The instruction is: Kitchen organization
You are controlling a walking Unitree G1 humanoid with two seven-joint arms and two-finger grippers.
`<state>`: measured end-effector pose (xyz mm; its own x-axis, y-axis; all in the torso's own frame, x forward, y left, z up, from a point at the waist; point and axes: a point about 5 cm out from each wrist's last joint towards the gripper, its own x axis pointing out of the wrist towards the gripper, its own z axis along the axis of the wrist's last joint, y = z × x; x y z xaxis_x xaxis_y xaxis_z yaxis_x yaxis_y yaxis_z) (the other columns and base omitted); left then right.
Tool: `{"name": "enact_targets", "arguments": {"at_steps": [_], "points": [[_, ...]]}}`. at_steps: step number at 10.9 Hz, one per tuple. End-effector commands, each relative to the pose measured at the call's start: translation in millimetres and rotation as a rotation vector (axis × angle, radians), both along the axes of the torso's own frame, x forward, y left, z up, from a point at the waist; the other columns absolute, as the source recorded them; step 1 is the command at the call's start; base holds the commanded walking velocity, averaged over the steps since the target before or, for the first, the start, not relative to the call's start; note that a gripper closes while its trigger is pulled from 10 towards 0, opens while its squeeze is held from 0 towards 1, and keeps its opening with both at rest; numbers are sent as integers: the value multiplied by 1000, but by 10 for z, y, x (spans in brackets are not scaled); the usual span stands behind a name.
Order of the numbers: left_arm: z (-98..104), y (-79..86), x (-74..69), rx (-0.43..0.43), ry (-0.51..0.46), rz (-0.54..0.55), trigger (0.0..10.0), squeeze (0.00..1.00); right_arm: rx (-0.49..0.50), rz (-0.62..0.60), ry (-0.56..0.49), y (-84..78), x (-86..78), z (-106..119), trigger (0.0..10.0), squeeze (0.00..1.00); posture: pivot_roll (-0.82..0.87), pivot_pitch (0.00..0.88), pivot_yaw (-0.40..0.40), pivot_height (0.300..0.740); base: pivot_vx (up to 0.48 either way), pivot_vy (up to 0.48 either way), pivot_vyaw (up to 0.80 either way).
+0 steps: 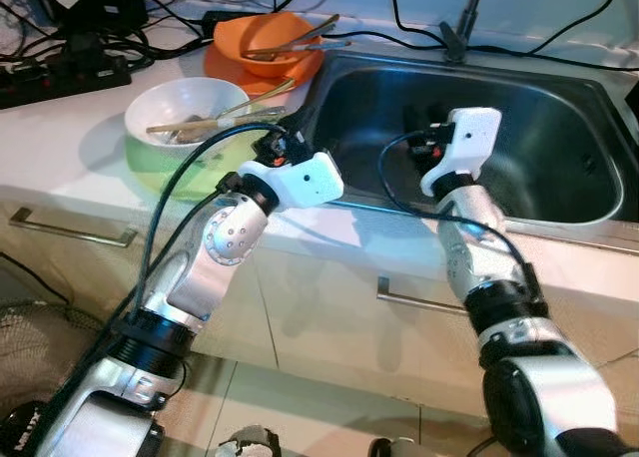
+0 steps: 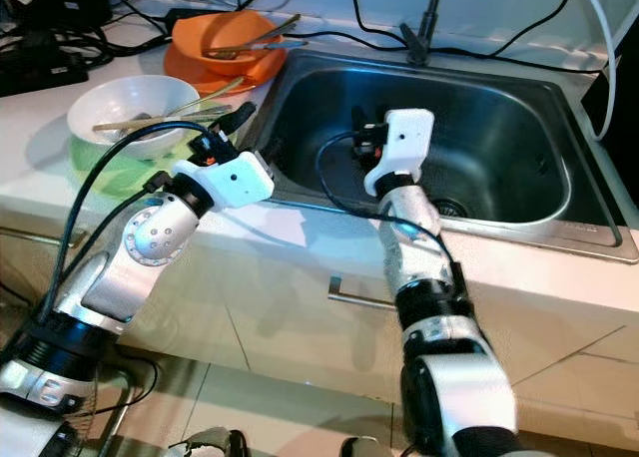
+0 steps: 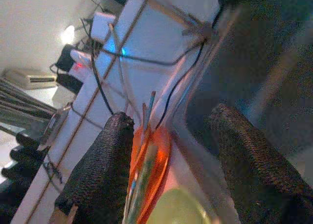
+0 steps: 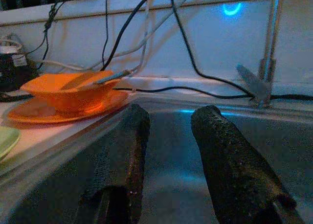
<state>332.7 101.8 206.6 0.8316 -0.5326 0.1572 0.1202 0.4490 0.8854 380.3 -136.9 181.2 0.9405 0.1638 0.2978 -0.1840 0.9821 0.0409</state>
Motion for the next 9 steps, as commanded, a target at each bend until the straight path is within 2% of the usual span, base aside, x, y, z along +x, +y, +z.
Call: {"name": "enact_targets", "arguments": {"at_steps": [1, 9], "points": [[65, -10, 51, 31, -27, 12, 10000, 0, 14, -18, -23, -25, 23, 64, 10000, 0, 102, 67, 5, 740, 0, 0, 0], [140, -117, 316, 111, -37, 74, 10000, 0, 29, -17, -30, -1, 18, 41, 10000, 0, 93, 69, 9, 740, 0, 0, 0]]}}
